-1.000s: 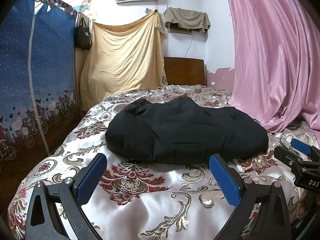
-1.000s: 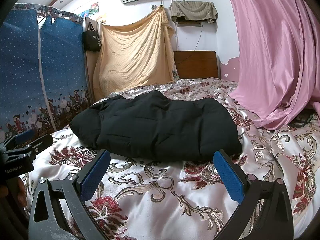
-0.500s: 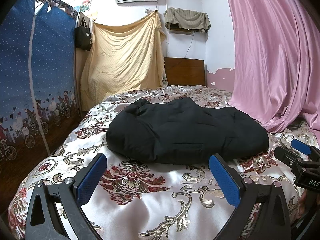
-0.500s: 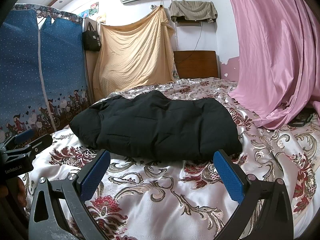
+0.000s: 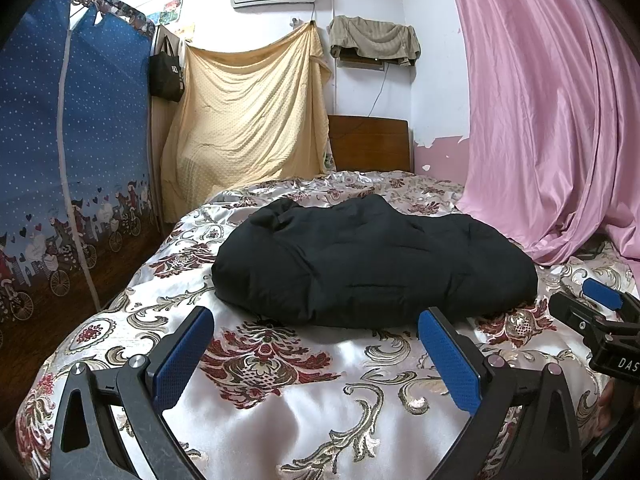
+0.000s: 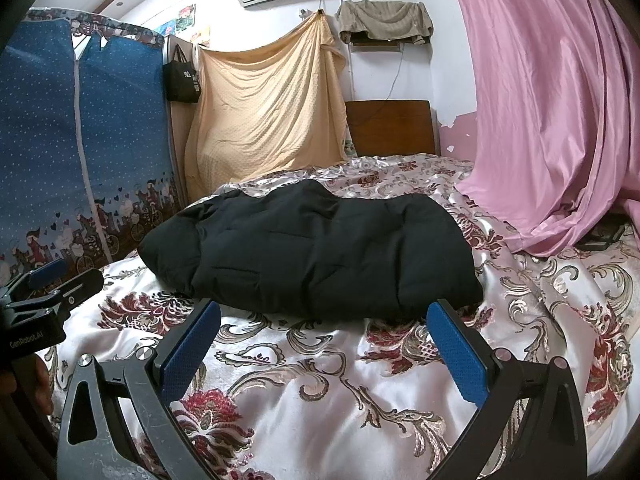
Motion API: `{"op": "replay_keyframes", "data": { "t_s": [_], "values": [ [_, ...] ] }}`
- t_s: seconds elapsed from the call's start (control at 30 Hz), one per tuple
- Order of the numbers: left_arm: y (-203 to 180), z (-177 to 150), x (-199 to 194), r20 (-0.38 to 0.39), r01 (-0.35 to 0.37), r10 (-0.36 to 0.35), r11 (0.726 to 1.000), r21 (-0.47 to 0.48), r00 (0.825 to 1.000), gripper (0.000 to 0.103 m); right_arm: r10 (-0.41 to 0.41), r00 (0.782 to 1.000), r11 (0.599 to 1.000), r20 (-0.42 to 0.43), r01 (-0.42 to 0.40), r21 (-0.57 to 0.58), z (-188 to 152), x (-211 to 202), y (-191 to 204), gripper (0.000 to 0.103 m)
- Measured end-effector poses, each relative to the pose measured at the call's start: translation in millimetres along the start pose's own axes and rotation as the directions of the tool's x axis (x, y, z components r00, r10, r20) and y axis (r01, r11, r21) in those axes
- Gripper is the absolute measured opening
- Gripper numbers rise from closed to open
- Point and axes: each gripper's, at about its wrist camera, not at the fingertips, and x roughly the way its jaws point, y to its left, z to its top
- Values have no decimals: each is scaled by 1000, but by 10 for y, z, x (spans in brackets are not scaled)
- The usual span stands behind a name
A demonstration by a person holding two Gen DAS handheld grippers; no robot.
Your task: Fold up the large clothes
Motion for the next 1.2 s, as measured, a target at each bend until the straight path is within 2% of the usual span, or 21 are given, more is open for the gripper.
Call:
{"op": "replay_keyframes", "data": {
  "t_s": [1.03, 1.2],
  "values": [
    [7, -10, -8, 0, 4, -4, 1000, -2, 1000, 103, 2, 1000, 1000, -4, -2, 0, 9, 6, -11, 101],
    [25, -39, -17, -5, 18, -18, 999, -29, 1000, 103, 3, 1000, 1000, -7, -3, 0, -8, -6, -11, 101]
  ]
}}
